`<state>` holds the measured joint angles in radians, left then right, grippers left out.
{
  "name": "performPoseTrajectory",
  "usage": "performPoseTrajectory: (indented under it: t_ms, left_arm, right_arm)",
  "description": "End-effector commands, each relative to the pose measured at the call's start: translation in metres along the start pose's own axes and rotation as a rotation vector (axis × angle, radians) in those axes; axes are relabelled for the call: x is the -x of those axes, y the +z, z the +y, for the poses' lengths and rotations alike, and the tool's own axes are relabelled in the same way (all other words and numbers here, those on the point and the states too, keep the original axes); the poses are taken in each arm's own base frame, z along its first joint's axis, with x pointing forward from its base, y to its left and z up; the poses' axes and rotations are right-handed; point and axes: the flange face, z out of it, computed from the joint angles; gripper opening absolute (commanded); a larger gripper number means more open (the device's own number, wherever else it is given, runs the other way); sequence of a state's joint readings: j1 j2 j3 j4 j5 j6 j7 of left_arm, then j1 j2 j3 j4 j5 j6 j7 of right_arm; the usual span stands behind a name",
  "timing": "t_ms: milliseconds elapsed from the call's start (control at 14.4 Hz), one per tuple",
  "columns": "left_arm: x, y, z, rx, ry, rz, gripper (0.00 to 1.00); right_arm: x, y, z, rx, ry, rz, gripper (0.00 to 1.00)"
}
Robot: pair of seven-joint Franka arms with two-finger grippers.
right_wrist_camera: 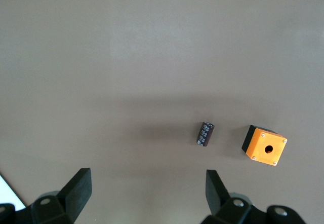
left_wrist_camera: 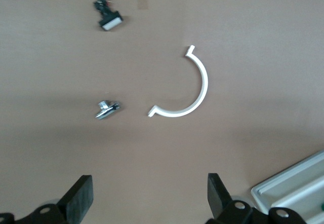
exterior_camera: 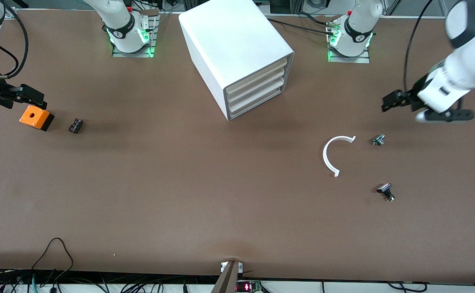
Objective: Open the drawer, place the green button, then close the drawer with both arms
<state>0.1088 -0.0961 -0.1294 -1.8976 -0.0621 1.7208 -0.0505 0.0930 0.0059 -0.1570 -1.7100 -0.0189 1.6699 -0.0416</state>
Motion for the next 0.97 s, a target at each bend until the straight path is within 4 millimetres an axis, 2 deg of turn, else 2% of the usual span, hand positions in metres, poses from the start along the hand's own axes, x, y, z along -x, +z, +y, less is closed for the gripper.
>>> performPoseTrajectory:
  t_ms: [0, 69, 277, 416, 554, 693, 762, 900]
  left_arm:
    - [-0.011, -0.04, -0.004, -0.083, 0.04, 0.004, 0.99]
    - [-0.009, -0.043, -0.004, -0.087, 0.031, 0.01, 0.99]
    - [-0.008, -0.046, -0.01, -0.086, -0.014, 0.007, 0.99]
    - [-0.008, -0.051, -0.008, -0.085, -0.055, 0.024, 0.99]
    - [-0.008, -0.052, -0.008, -0.085, -0.052, 0.024, 0.99]
    - [-0.016, -0.048, -0.006, -0.084, -0.049, 0.015, 0.99]
    - [-0.022, -0.039, -0.002, -0.085, -0.04, -0.002, 0.99]
    - [-0.024, -0.039, -0.002, -0.09, -0.036, -0.002, 0.99]
  right_arm:
    - [0.003, -0.001, 0.0, -0.017, 0.024, 0.006, 1.0]
    - [0.003, 0.001, -0.002, -0.017, 0.022, 0.006, 1.0]
    - [0.004, -0.001, 0.01, -0.02, 0.03, 0.003, 1.0]
    - [0.002, -0.002, -0.004, -0.016, 0.019, 0.008, 1.0]
    - [0.002, -0.001, -0.008, -0.016, 0.007, 0.002, 1.0]
    - [0.003, 0.0, -0.007, -0.016, 0.01, -0.001, 1.0]
    - [0.002, 0.0, -0.007, -0.018, 0.013, 0.0, 1.0]
    - [0.003, -0.001, -0.007, -0.022, 0.015, 0.004, 1.0]
